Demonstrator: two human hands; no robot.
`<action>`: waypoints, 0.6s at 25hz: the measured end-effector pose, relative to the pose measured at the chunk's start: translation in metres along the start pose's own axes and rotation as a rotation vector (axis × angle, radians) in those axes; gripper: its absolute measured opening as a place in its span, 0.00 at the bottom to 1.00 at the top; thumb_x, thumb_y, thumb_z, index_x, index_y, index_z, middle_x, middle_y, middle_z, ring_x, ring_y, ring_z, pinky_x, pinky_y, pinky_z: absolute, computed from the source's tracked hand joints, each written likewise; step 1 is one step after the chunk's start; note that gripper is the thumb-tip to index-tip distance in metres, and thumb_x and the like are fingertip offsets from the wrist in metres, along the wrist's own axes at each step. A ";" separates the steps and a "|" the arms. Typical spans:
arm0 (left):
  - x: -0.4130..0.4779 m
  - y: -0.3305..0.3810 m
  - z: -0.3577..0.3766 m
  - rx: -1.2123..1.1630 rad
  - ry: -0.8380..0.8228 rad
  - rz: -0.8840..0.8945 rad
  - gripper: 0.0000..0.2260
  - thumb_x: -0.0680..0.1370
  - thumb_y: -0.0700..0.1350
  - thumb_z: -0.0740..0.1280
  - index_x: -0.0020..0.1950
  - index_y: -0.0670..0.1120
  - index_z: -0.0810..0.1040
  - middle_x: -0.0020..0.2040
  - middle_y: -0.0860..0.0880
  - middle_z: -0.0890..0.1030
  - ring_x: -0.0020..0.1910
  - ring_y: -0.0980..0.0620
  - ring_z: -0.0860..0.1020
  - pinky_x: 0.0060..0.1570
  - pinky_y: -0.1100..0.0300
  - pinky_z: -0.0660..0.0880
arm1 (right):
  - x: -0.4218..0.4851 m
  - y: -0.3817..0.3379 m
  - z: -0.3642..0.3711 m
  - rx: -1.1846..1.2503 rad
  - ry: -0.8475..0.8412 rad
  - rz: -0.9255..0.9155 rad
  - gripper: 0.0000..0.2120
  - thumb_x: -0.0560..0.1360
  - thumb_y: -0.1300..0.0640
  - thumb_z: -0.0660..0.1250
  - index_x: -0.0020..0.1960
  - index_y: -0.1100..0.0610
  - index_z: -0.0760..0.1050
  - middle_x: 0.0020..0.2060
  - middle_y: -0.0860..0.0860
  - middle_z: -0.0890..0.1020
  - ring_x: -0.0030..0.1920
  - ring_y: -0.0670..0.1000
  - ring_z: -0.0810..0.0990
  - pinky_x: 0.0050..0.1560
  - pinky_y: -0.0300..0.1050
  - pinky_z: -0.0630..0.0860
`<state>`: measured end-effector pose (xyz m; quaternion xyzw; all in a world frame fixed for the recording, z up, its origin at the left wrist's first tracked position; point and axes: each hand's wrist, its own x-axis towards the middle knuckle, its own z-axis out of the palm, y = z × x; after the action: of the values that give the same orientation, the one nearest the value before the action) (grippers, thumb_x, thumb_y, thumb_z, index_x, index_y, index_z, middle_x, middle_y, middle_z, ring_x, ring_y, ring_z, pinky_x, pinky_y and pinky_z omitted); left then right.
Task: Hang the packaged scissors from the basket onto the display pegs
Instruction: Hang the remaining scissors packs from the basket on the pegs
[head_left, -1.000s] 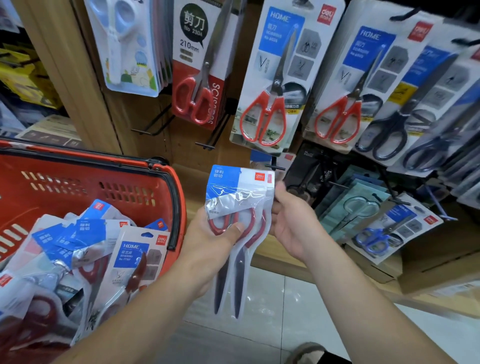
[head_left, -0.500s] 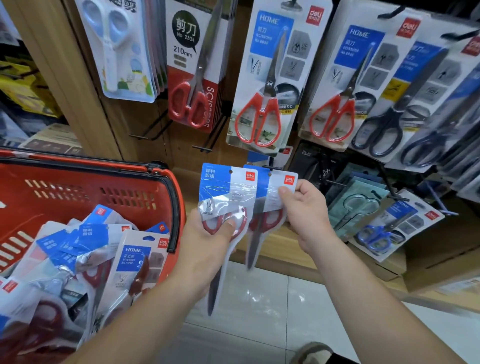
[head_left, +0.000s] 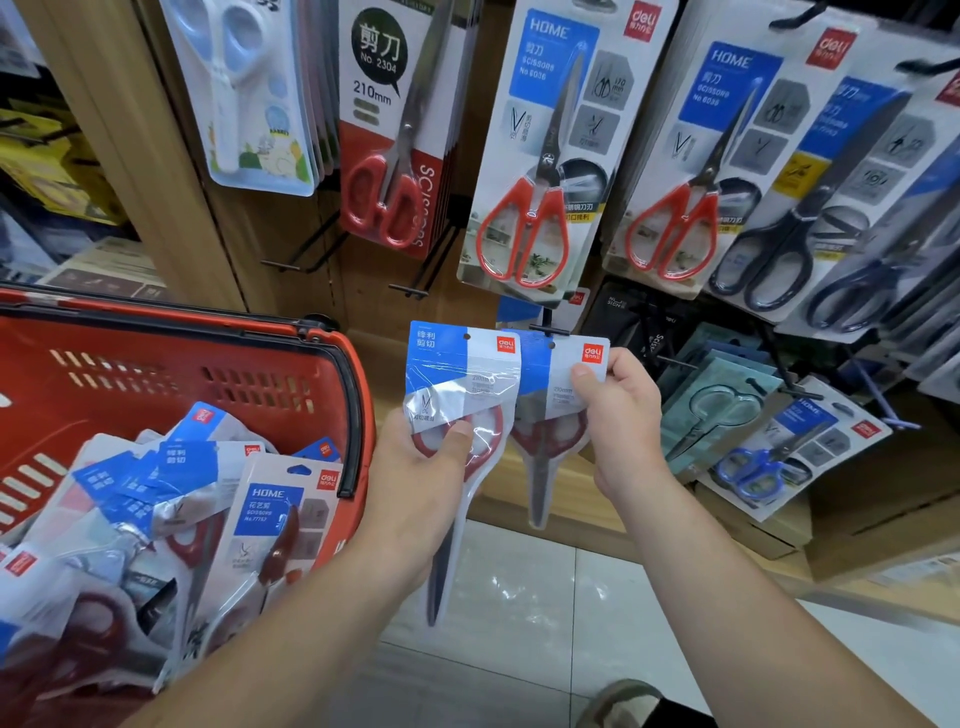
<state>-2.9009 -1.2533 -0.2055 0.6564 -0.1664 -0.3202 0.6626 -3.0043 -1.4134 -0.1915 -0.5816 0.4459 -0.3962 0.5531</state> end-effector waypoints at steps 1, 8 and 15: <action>-0.001 0.001 0.000 -0.002 -0.001 -0.002 0.15 0.81 0.51 0.72 0.68 0.59 0.77 0.58 0.57 0.85 0.58 0.53 0.85 0.61 0.44 0.82 | 0.000 -0.001 0.001 0.002 -0.006 -0.002 0.08 0.82 0.65 0.65 0.48 0.55 0.80 0.47 0.56 0.87 0.47 0.52 0.84 0.51 0.54 0.81; -0.002 0.004 -0.004 -0.027 0.030 0.002 0.12 0.81 0.48 0.73 0.64 0.57 0.78 0.55 0.57 0.85 0.55 0.58 0.85 0.58 0.53 0.82 | 0.007 0.003 0.018 0.032 0.042 0.128 0.03 0.81 0.59 0.66 0.52 0.54 0.78 0.48 0.55 0.87 0.53 0.60 0.87 0.53 0.59 0.83; 0.003 0.001 -0.002 -0.032 0.050 0.015 0.13 0.82 0.46 0.72 0.65 0.56 0.78 0.55 0.57 0.85 0.54 0.59 0.84 0.57 0.56 0.82 | 0.022 0.008 0.035 0.106 0.054 0.101 0.03 0.81 0.54 0.73 0.52 0.53 0.80 0.47 0.52 0.88 0.48 0.52 0.88 0.44 0.50 0.85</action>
<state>-2.8968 -1.2540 -0.2050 0.6523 -0.1497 -0.3015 0.6792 -2.9648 -1.4239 -0.2024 -0.5175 0.4678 -0.4064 0.5901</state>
